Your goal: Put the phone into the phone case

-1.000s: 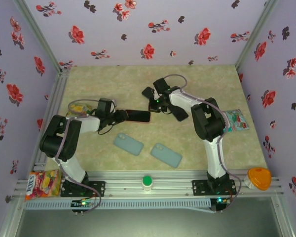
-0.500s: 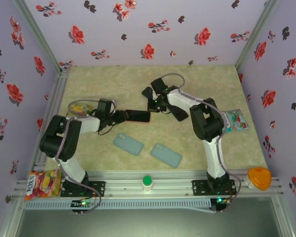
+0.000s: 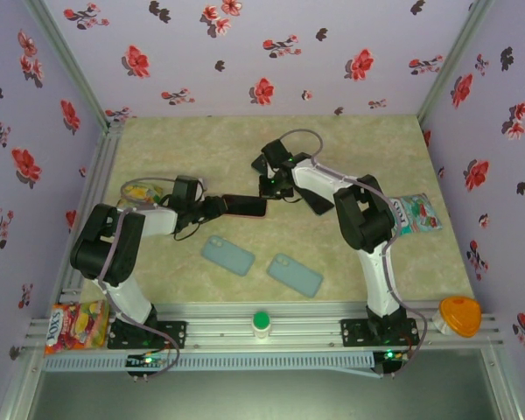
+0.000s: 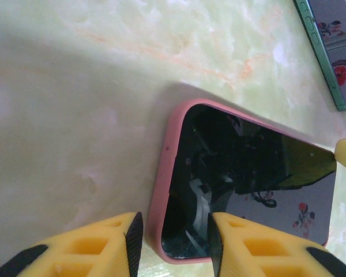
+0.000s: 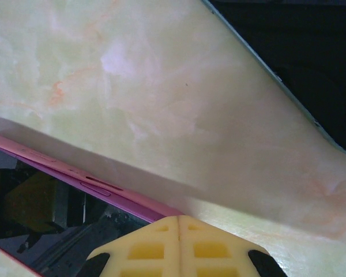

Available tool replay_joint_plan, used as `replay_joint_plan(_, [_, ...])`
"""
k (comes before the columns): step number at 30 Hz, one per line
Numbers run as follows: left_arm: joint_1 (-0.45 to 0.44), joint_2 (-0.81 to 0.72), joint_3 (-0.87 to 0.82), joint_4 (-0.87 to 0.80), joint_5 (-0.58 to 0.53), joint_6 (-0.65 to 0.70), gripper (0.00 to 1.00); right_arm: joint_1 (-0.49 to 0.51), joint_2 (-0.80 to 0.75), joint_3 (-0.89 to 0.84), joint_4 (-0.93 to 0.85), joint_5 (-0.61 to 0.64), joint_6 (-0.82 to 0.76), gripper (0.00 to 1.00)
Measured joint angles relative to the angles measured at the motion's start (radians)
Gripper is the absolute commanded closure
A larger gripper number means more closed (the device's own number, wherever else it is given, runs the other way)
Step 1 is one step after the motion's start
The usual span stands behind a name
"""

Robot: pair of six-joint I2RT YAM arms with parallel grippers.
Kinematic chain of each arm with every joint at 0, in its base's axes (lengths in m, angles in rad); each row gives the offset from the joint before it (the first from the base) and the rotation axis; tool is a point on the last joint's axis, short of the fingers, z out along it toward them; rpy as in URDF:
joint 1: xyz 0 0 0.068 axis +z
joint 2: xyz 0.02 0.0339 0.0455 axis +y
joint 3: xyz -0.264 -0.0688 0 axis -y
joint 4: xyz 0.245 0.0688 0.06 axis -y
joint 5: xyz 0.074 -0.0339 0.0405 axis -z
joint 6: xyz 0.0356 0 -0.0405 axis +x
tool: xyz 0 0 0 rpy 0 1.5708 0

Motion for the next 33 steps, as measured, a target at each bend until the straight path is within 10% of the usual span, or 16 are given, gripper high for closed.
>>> replay_joint_plan(33, [0.0,0.0,-0.003,0.001,0.0,0.0,0.61,0.039,-0.021,-0.081,0.084,0.105,0.004,1.0])
